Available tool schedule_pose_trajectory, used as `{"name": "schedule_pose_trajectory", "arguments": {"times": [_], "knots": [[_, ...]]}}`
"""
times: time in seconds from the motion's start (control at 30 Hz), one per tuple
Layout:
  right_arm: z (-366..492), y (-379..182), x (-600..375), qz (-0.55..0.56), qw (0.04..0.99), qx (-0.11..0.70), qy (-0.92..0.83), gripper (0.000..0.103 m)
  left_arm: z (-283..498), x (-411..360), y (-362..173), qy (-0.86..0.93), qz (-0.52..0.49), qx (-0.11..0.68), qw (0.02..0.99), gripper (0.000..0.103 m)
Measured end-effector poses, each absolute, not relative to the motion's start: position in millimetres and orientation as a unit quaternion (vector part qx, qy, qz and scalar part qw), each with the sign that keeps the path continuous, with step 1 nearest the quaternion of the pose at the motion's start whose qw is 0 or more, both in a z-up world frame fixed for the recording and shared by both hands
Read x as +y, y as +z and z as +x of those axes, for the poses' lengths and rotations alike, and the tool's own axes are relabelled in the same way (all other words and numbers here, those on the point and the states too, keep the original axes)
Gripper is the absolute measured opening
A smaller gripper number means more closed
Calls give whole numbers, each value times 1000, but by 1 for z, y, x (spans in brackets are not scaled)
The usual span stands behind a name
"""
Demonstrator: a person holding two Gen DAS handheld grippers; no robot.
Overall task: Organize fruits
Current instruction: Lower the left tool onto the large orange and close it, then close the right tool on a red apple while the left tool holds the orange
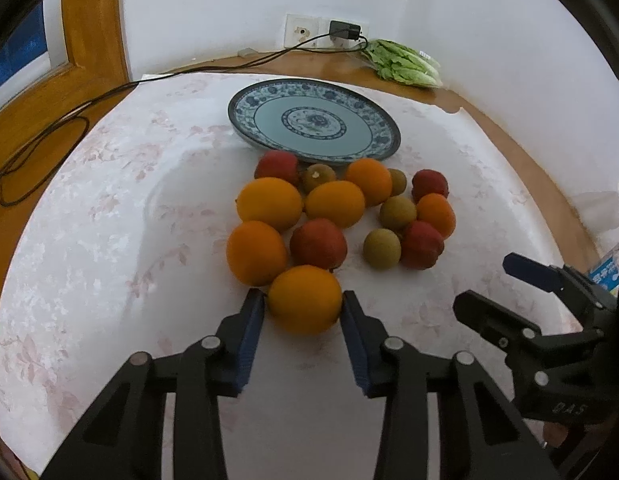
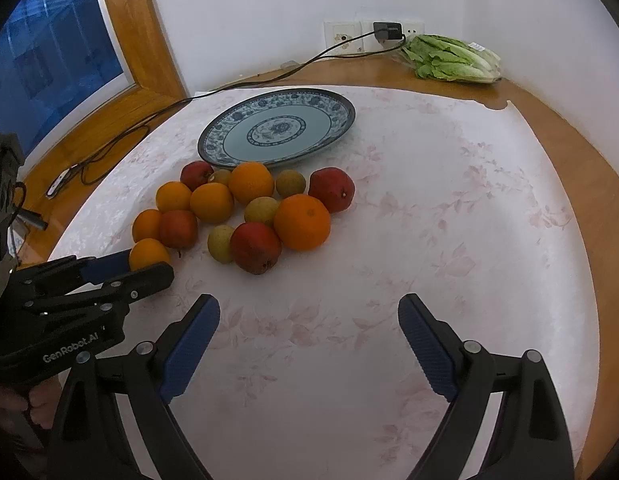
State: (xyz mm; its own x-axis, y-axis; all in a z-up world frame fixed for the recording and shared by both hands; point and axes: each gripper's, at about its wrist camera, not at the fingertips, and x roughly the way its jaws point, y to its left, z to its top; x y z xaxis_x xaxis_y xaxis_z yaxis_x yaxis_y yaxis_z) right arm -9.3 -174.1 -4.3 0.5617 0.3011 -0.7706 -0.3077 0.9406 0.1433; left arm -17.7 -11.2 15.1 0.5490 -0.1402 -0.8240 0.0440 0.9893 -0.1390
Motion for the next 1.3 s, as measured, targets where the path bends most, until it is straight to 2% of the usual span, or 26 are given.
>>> {"name": "schedule_pose_trajectory", "arguments": {"times": [0.23,0.5,0.83,1.1,1.3], "knots": [[-9,-5,-166,-1,879,442,179,92,-23,-7,18,-59,-48,471,879,41],[-5,-6,-148,1,874,446,191,74,-29,3,24,-55,-53,464,883,41],[9,-8,-139,38,870,453,192,61,-31,15,28,-51,-65,457,886,41],[15,-11,-143,65,863,461,194,42,-30,18,27,-44,-65,456,886,41],[19,-11,-143,68,863,462,192,41,-29,19,25,-43,-66,459,885,41]]}}
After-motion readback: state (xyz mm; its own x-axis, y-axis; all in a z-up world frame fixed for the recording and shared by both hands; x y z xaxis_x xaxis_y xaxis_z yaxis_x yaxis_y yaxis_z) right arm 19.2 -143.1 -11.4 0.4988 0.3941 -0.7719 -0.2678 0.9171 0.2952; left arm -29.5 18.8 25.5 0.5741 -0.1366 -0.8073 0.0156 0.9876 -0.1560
